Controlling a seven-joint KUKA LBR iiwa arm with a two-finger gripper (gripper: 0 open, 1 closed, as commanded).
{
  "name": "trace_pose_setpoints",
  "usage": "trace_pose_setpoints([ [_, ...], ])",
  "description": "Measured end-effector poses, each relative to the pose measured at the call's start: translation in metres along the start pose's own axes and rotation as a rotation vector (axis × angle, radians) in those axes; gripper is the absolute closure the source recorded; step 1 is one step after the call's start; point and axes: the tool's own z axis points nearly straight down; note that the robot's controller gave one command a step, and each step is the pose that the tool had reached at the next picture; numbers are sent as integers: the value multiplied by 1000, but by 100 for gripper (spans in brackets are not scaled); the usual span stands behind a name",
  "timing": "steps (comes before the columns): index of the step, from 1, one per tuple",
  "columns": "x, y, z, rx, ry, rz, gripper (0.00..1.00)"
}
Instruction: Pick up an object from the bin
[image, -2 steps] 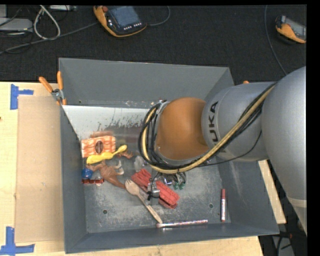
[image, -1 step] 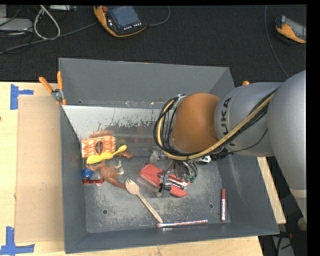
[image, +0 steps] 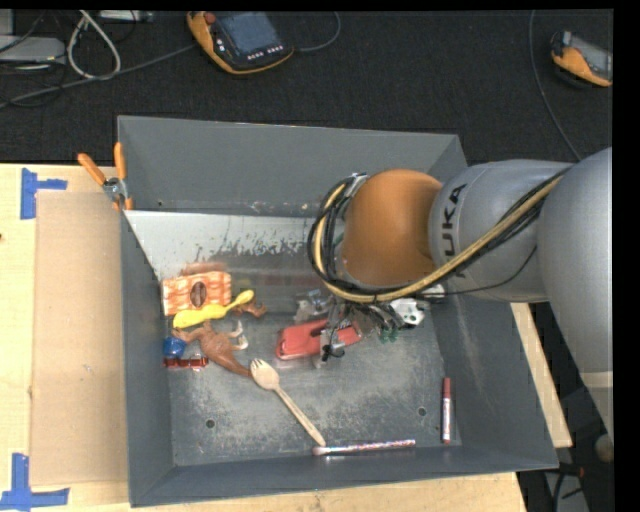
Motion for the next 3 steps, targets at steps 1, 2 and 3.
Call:
trace_pose_setpoints([
  [1,0,0,0,0,0,1,100],
  [2,7,2,-69,-1,8,6,100],
  [3,21,7,-125,-2,10,-8,100],
])
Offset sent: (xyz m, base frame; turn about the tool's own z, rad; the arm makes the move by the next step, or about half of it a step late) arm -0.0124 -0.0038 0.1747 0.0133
